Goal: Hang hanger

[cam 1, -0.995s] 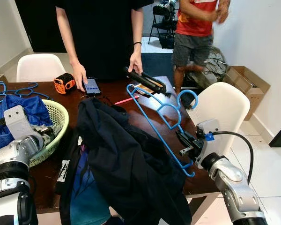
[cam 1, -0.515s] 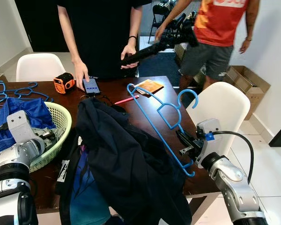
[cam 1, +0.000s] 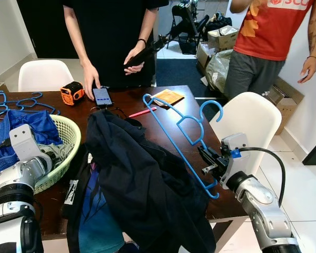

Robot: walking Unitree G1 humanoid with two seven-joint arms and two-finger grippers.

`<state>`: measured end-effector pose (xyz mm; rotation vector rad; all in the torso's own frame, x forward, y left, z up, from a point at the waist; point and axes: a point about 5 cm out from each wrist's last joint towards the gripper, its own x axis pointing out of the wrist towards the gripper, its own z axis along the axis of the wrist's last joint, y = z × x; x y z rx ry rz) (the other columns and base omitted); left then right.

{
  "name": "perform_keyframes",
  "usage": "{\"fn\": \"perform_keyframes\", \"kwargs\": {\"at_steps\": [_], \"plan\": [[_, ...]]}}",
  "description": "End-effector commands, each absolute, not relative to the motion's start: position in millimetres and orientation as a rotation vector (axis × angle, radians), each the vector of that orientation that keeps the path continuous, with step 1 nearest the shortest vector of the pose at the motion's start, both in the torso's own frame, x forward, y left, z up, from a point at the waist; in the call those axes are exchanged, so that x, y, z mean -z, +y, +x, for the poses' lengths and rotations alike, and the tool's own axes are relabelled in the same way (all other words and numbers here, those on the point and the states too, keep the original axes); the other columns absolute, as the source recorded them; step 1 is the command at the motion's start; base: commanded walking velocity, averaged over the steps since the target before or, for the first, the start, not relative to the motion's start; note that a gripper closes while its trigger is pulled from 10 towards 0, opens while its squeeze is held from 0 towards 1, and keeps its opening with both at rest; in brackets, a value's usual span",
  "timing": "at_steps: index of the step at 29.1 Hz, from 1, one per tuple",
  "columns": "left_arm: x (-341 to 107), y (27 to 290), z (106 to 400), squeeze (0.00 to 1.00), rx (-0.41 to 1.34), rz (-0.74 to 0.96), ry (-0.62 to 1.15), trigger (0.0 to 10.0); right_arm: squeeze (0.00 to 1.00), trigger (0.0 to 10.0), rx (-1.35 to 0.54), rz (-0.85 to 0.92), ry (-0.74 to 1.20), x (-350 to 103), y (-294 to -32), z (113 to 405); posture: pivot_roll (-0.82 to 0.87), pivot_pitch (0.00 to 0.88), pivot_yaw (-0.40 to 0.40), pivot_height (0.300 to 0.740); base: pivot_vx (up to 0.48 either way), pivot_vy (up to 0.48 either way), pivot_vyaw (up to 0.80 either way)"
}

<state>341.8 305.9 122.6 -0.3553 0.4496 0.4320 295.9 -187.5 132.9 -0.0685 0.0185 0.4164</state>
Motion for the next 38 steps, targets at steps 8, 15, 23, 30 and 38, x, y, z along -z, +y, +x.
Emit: {"fn": "perform_keyframes", "kwargs": {"at_steps": [8,15,23,30,38], "plan": [[-177,303,353,0.00,-0.438,-0.185,0.146,0.0,0.00,10.0,-0.414,-0.057,0.023,-134,-190,295,-0.06,0.021,-0.022,0.740,0.000,0.000,0.00],[-208,284,355,0.00,-0.377,-0.063,-0.014,0.0,0.00,10.0,-0.423,-0.053,0.041,-131,-193,294,-0.04,0.000,-0.045,0.740,0.000,0.000,0.00],[-234,267,358,0.00,-0.265,0.021,-0.151,0.0,0.00,10.0,-0.421,-0.045,0.041,-132,-190,297,-0.04,0.010,-0.034,0.740,0.000,0.000,0.00],[-264,245,354,0.00,-0.141,0.032,-0.283,2.4,0.00,10.0,-0.417,-0.041,0.040,-133,-193,296,-0.04,0.018,-0.032,0.740,0.000,0.000,0.00],[-283,234,352,0.00,-0.051,0.075,-0.334,10.0,0.00,10.0,-0.407,-0.022,0.030,-135,-193,297,-0.05,0.027,-0.025,0.740,0.000,0.000,0.00]]}}
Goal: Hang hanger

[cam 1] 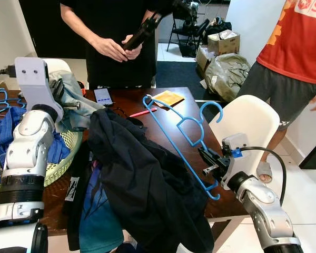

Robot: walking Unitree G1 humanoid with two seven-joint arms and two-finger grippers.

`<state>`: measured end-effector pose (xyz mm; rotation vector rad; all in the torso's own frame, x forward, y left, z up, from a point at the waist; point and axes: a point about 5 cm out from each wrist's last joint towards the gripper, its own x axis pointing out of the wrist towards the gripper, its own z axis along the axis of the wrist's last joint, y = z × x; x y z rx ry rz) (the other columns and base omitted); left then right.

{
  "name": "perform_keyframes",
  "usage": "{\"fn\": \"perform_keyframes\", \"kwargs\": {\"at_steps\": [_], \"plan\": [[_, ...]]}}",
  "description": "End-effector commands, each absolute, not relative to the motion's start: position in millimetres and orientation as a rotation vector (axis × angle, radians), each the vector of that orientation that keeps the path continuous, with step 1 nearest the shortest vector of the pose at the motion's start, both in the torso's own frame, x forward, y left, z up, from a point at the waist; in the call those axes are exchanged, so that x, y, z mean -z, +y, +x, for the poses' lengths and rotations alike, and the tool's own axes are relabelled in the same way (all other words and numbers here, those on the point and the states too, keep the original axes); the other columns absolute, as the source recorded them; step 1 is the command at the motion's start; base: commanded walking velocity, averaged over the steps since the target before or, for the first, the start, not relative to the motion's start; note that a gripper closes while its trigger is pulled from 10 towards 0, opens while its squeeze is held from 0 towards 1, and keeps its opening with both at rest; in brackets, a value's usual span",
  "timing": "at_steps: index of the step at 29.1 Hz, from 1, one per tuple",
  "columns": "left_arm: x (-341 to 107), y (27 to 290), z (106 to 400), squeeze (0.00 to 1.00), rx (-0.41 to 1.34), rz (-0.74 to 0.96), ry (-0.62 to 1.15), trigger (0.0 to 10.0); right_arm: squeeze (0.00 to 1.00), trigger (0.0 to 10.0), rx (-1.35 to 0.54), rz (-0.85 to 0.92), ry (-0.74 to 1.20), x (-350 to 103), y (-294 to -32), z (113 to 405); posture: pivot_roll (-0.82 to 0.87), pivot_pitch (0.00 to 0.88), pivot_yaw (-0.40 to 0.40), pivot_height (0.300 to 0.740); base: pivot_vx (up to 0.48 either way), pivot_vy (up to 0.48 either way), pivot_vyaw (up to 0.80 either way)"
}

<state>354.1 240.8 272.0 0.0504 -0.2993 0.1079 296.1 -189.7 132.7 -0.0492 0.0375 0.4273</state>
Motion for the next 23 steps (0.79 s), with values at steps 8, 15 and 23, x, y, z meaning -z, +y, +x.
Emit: {"fn": "perform_keyframes", "kwargs": {"at_steps": [8,15,23], "plan": [[-291,199,345,0.00,0.209,0.076,-0.363,10.0,0.00,10.0,-0.410,-0.006,0.034,-134,-190,299,-0.04,0.019,-0.022,0.740,0.000,0.000,0.00],[-262,156,333,0.00,0.378,0.170,-0.220,10.0,0.00,10.0,-0.362,0.076,0.030,-135,-198,302,-0.04,0.025,-0.018,0.740,0.000,0.000,0.00],[-219,112,304,0.00,0.595,0.226,0.070,10.0,0.00,10.0,-0.361,0.100,0.037,-134,-200,302,-0.04,0.021,-0.020,0.740,0.000,0.000,0.00]]}}
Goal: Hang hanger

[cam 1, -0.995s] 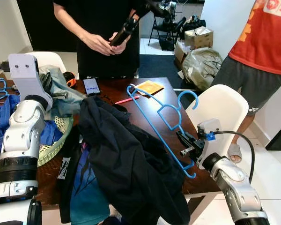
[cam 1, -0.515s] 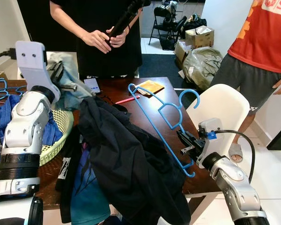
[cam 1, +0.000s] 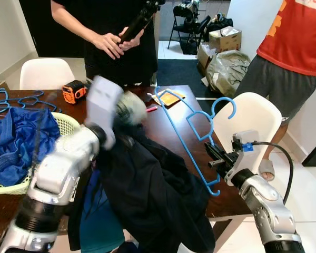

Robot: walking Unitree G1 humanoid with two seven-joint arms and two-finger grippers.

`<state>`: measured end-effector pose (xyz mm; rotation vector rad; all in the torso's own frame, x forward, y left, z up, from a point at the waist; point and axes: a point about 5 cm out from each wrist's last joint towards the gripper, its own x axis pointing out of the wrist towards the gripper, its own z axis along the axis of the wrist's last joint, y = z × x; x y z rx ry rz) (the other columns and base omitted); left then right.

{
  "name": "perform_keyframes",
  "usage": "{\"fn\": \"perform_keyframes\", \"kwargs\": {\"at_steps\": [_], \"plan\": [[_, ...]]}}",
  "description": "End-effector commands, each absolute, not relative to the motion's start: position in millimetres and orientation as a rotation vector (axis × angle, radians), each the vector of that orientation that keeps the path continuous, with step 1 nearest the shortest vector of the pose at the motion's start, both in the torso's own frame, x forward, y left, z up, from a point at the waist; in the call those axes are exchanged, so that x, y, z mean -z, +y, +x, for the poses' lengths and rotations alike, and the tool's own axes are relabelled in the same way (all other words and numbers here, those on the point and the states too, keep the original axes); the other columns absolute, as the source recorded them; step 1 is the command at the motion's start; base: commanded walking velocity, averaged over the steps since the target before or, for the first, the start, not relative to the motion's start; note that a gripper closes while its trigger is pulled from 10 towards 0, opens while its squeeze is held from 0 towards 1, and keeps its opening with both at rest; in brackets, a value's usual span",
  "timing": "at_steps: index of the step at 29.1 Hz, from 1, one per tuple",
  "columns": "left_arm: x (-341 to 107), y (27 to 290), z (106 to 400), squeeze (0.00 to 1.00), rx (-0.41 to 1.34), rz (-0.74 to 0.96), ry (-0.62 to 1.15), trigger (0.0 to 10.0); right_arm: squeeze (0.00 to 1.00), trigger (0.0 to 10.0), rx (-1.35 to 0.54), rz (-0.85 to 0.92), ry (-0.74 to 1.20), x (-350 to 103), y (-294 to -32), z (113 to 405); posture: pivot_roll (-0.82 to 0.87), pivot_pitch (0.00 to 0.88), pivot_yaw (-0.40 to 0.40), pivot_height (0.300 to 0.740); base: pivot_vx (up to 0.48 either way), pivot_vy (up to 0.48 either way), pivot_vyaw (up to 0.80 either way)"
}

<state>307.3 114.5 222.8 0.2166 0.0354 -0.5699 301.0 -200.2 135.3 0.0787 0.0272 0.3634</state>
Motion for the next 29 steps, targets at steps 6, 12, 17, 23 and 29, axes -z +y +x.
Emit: {"fn": "perform_keyframes", "kwargs": {"at_steps": [6,12,17,23,29], "plan": [[-210,90,284,0.00,0.695,0.193,0.158,10.0,0.00,10.0,-0.367,0.108,0.042,-133,-200,302,-0.03,0.014,-0.023,0.740,0.000,0.000,0.00],[-236,116,305,0.00,0.463,0.207,0.038,10.0,0.00,10.0,-0.367,0.113,0.042,-133,-199,302,-0.03,0.006,-0.019,0.740,0.000,0.000,0.00],[-276,145,316,0.00,0.226,0.180,-0.156,10.0,0.00,10.0,-0.368,0.115,0.041,-133,-199,302,-0.03,0.007,-0.018,0.740,0.000,0.000,0.00],[-327,167,297,0.00,-0.018,0.341,-0.456,10.0,0.00,10.0,-0.366,0.119,0.040,-134,-200,301,-0.03,0.011,-0.021,0.740,0.000,0.000,0.00],[-301,140,284,0.00,0.084,0.324,-0.400,10.0,0.00,10.0,-0.373,0.123,0.041,-134,-198,302,-0.02,0.023,-0.016,0.740,0.000,0.000,0.00]]}}
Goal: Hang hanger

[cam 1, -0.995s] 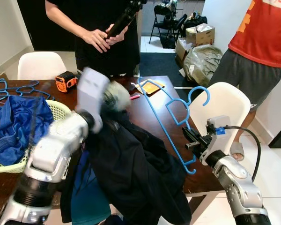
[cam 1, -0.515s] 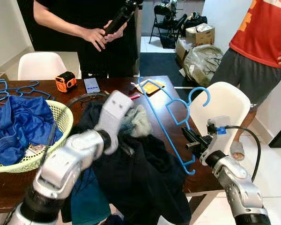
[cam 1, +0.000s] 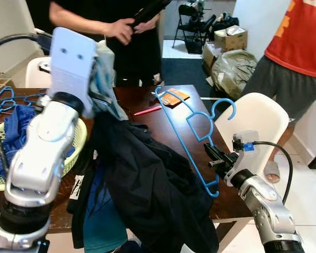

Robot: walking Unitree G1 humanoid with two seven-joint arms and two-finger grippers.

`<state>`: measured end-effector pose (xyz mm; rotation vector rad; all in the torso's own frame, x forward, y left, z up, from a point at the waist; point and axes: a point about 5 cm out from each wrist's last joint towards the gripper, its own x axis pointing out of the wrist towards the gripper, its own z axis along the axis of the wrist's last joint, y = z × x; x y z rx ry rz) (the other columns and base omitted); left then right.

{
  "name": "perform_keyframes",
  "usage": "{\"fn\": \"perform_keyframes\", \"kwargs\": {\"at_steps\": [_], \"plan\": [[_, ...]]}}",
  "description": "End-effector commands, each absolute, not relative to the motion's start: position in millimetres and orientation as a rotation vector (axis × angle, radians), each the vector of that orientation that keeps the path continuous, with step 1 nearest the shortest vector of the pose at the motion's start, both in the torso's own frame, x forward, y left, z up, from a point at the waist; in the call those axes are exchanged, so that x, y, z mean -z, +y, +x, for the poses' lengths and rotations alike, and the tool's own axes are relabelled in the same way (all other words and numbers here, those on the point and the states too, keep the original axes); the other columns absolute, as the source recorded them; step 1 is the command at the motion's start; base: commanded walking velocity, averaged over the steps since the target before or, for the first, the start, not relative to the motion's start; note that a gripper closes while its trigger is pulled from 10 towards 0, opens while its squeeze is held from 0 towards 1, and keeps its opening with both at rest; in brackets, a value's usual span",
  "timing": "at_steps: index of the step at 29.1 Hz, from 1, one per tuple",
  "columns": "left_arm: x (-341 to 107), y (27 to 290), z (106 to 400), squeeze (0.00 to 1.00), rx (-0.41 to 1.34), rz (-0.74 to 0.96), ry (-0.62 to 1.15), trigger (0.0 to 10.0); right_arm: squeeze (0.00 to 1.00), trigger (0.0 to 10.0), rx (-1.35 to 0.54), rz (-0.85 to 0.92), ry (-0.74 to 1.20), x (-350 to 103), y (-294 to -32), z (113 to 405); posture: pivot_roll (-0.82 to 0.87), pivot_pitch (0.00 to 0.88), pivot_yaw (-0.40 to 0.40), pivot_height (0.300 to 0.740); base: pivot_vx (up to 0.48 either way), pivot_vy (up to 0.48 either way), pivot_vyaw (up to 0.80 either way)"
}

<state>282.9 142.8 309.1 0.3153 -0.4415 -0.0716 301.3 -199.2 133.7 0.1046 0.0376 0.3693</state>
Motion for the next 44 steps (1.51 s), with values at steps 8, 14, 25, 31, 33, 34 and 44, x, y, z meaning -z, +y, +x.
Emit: {"fn": "perform_keyframes", "kwargs": {"at_steps": [8,14,25,31,33,34,44], "plan": [[-236,105,280,0.00,0.222,0.219,-0.170,10.0,0.00,10.0,-0.368,0.126,0.036,-136,-198,302,-0.03,0.037,-0.013,0.740,0.000,0.000,0.00],[-205,96,278,0.00,0.273,0.228,-0.059,10.0,0.00,10.0,-0.367,0.125,0.035,-137,-198,303,-0.03,0.036,-0.010,0.740,0.000,0.000,0.00],[-186,69,264,0.82,0.482,0.208,0.020,10.0,0.00,10.0,-0.368,0.125,0.036,-136,-197,303,-0.03,0.035,-0.012,0.740,0.000,0.000,0.00],[-218,98,267,1.00,0.372,0.036,-0.091,10.0,0.00,10.0,-0.370,0.130,0.039,-136,-197,303,-0.03,0.037,-0.016,0.740,0.000,0.000,0.00],[-226,105,265,1.00,0.334,0.007,-0.130,10.0,0.00,10.0,-0.372,0.130,0.041,-136,-197,303,-0.02,0.035,-0.019,0.740,0.000,0.000,0.00],[-226,105,265,1.00,0.334,0.007,-0.130,10.0,0.00,10.0,-0.372,0.130,0.041,-136,-197,303,-0.02,0.035,-0.019,0.740,0.000,0.000,0.00],[-245,136,247,1.00,0.104,-0.211,-0.256,10.0,0.00,10.0,-0.391,0.133,0.056,-133,-196,303,0.00,0.022,-0.040,0.740,0.000,0.000,0.00]]}}
